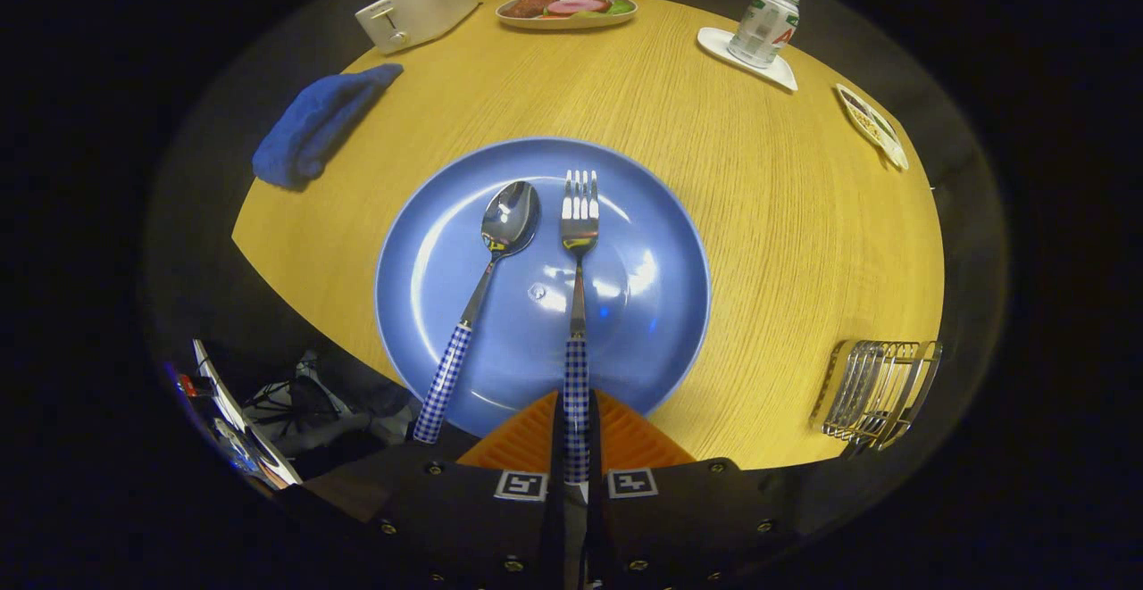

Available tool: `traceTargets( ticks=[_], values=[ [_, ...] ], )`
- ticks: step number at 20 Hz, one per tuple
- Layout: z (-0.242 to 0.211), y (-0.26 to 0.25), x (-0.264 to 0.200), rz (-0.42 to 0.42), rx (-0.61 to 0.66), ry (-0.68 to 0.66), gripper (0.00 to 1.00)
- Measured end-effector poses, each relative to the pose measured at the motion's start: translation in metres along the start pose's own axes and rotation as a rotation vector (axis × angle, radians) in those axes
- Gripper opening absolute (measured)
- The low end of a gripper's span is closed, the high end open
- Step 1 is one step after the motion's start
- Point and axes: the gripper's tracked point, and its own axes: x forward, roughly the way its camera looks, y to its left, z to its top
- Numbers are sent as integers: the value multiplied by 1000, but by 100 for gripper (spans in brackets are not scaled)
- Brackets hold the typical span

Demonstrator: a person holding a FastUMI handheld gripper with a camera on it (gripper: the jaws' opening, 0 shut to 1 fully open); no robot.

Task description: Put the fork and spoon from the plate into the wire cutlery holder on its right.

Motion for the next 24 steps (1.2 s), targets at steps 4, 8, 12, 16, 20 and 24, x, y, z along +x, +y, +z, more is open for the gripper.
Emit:
traceTargets(
  ticks=[4, 8, 12, 16, 20, 24],
  values=[
    [10, -17, -25, -16, -12, -36, 10],
    [8, -38, -56, -34, 1, -61, 10],
    [-9, -88, -102, -101, 14, -64, 10],
    [-39, -142, -141, -174, 64, -46, 10],
    [-76, -176, -164, -215, 76, 19, 10],
    [-101, -201, -171, -237, 31, 131, 10]
  ],
)
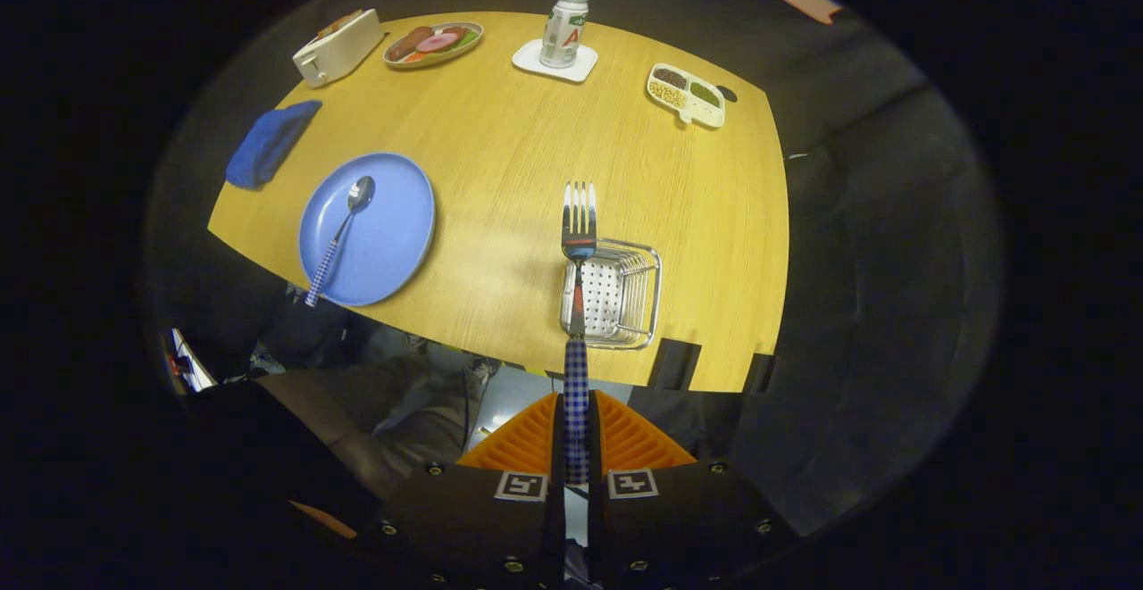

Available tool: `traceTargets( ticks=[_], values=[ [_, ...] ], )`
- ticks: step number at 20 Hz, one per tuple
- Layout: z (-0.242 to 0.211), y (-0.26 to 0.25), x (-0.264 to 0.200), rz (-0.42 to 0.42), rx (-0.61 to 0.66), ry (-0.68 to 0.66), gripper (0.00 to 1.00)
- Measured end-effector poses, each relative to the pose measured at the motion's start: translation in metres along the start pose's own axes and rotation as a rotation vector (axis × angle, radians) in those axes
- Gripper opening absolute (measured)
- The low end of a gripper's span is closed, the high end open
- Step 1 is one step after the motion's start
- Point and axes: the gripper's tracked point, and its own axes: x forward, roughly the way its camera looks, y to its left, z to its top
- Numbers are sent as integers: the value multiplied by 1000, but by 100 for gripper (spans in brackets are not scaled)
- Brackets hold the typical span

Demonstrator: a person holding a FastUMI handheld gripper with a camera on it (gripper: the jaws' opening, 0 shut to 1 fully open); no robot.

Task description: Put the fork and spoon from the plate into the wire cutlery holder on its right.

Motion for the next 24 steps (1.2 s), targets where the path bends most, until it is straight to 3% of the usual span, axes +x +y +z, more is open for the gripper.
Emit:
traceTargets(
  ticks=[9, 19, 24],
  values=[
    [-20, -38, 31, -41, -177, 264, 10],
    [-11, -52, 57, -42, -311, 432, 10],
    [3, -51, 76, -50, -335, 450, 10]
  ],
)
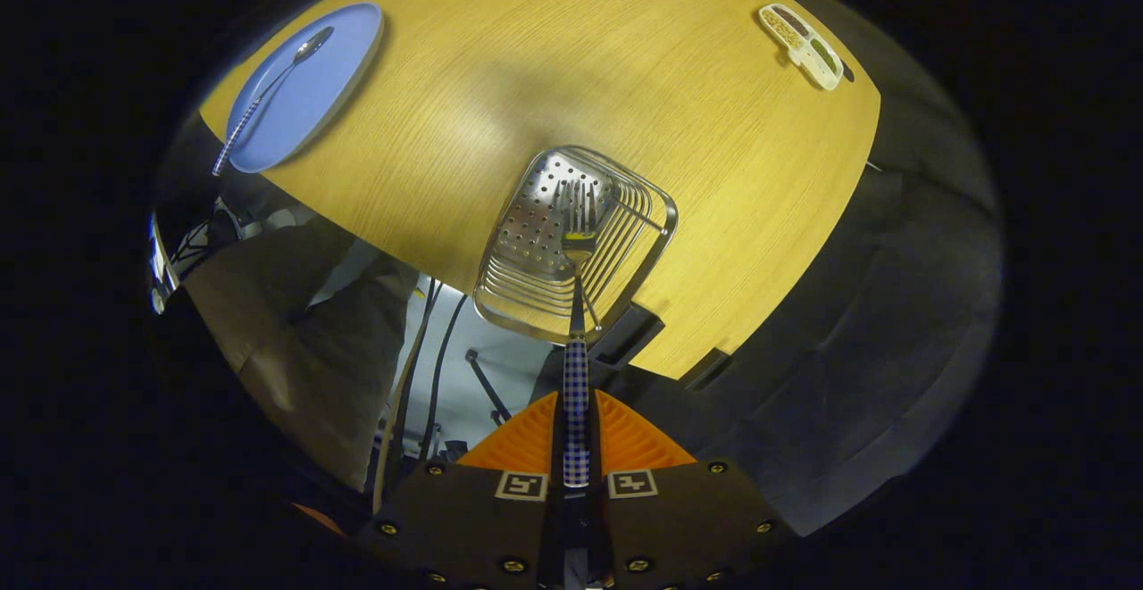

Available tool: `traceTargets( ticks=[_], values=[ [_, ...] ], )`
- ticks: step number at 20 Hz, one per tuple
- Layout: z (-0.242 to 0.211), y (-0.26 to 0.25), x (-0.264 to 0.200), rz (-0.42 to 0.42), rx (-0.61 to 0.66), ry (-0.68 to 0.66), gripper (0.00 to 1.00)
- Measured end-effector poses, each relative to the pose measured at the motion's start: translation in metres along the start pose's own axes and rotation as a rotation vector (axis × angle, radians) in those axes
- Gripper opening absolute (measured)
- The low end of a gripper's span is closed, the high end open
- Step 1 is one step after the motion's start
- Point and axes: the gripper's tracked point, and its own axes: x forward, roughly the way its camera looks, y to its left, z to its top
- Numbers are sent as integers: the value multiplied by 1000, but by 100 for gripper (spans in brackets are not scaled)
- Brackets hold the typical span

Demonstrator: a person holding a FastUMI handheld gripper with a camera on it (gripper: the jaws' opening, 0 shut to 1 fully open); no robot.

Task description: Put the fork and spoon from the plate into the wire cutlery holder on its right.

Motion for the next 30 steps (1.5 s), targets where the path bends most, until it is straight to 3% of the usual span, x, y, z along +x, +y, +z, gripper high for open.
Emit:
traceTargets(
  ticks=[6, 8, 11, 12, 13, 14, 17, 23, 30],
  values=[
    [7, -5, -1, 24, 58, -48, 13],
    [7, -6, -7, 14, 94, -86, 20],
    [5, -2, -14, 31, 178, -167, 65],
    [6, -1, -16, 17, 201, -197, 73],
    [6, -2, -19, 7, 229, -234, 94],
    [7, 1, -26, 5, 257, -272, 99],
    [8, 3, -39, -32, 329, -367, 97],
    [11, 50, -63, 4, 385, -502, 97],
    [36, 95, -109, 58, 507, -752, 97]
  ],
)
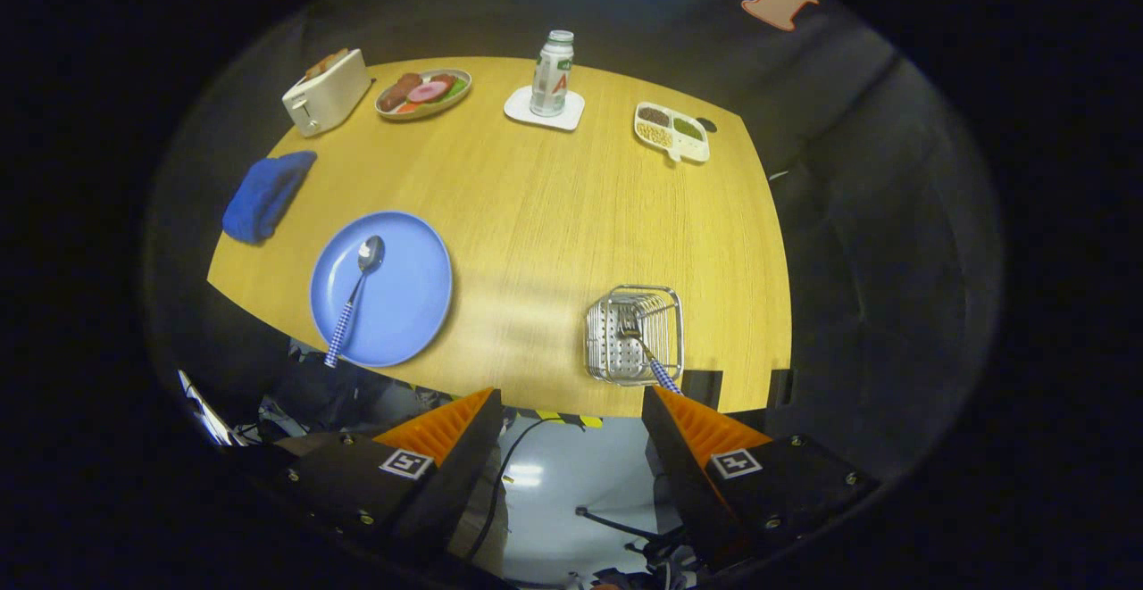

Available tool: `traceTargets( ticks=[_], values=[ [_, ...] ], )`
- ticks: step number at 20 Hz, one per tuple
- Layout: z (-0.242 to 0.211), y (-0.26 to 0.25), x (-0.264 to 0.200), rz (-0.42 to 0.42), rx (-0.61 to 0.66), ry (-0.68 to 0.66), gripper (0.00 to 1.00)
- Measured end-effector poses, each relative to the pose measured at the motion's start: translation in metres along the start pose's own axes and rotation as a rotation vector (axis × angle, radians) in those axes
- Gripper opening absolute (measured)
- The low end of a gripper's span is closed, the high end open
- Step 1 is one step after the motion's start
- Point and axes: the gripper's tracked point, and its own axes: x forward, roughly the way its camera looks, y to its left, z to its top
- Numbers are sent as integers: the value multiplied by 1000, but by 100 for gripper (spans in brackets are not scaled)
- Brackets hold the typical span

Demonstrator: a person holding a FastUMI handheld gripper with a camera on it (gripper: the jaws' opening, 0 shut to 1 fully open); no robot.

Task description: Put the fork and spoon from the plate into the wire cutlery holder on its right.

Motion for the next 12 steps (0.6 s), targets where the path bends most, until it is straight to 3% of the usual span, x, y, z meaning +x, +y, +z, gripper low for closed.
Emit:
traceTargets(
  ticks=[12],
  values=[
    [50, 106, -17, 65, -39, -293, 97]
  ],
)
